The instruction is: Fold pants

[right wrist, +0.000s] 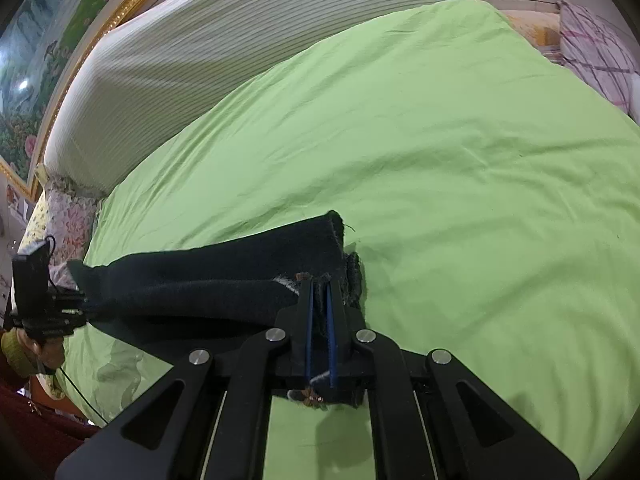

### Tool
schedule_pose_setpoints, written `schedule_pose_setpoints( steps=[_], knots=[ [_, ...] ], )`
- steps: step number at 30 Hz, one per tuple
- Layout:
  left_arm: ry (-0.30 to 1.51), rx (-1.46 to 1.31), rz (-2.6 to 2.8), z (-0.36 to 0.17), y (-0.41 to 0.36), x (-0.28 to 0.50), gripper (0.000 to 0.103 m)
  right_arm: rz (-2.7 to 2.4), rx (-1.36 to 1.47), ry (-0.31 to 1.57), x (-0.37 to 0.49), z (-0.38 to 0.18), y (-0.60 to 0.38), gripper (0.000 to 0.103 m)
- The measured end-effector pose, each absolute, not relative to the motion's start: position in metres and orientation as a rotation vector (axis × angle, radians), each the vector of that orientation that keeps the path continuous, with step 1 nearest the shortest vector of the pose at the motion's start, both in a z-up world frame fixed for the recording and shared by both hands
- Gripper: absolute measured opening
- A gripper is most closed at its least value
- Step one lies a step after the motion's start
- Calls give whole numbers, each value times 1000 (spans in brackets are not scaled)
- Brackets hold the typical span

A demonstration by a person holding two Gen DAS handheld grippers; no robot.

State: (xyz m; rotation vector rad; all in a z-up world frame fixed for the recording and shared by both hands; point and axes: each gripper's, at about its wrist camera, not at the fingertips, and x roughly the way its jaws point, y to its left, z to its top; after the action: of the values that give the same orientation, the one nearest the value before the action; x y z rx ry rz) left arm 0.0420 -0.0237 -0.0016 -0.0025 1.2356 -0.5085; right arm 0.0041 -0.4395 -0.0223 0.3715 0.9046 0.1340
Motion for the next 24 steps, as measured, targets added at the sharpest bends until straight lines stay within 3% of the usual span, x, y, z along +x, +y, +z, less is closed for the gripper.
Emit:
schedule_pose_setpoints(
  steps=[11, 15, 18, 20, 21, 24],
  knots=[
    [1287, -47, -486, -31, -26, 32, 9, 84, 297, 980, -8, -38, -428, 6],
    [1333, -92, -474, -42, -24, 32, 17, 44, 305, 1029, -9, -46, -431, 7],
    [1330, -136, -468, -40, -19, 29, 29, 8, 333, 1019, -13, -38, -433, 21],
    [1323, -161, -453, -38, -14, 26, 38, -2, 347, 977, -16, -29, -431, 52],
    [1317, -177, -443, -36, -11, 23, 39, -6, 351, 952, -17, -23, -429, 56],
    [1302, -230, -403, -28, 1, 17, 43, 9, 350, 894, -14, -8, -418, 57]
  ],
)
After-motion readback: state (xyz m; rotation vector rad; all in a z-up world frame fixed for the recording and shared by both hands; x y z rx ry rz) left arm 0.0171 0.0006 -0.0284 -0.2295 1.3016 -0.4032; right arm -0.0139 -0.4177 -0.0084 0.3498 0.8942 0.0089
